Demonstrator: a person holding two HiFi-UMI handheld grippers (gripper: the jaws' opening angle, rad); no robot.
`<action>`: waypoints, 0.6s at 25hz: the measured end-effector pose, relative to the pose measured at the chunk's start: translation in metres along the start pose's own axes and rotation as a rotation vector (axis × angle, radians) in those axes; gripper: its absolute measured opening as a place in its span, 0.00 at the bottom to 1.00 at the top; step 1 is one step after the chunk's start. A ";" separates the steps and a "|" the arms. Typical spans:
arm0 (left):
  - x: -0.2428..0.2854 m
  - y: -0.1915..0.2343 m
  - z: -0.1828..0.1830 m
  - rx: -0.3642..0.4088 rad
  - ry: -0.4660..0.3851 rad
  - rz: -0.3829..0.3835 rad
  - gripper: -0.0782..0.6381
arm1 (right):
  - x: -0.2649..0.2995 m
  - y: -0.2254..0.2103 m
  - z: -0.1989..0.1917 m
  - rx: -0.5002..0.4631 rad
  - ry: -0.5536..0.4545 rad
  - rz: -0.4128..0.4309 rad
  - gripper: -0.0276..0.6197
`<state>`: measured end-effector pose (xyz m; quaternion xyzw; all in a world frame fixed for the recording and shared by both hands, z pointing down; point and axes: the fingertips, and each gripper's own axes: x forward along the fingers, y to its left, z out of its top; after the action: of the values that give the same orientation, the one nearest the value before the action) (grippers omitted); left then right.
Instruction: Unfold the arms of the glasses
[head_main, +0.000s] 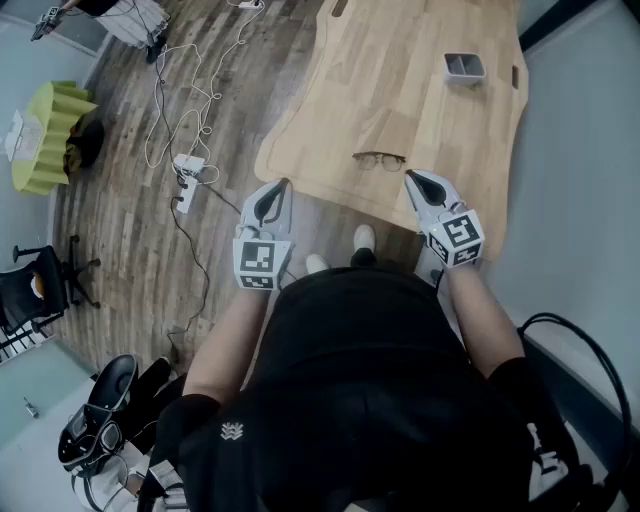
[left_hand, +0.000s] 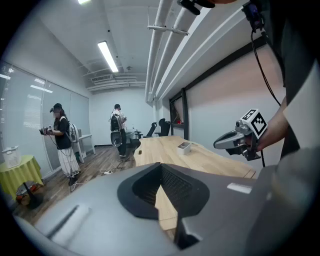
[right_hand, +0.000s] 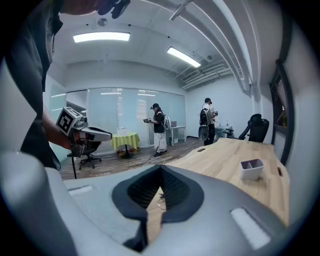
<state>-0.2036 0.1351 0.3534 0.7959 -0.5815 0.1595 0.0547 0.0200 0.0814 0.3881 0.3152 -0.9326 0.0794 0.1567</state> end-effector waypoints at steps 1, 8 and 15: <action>0.003 0.000 0.001 0.000 0.003 0.003 0.12 | 0.002 -0.003 0.000 -0.003 0.001 0.007 0.04; 0.030 0.000 0.007 0.008 0.020 0.031 0.12 | 0.021 -0.026 -0.003 -0.019 0.013 0.063 0.04; 0.059 0.002 0.001 0.031 0.043 0.079 0.12 | 0.055 -0.043 -0.029 -0.074 0.095 0.147 0.04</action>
<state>-0.1895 0.0807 0.3711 0.7695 -0.6085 0.1878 0.0485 0.0118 0.0236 0.4360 0.2360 -0.9471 0.0707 0.2060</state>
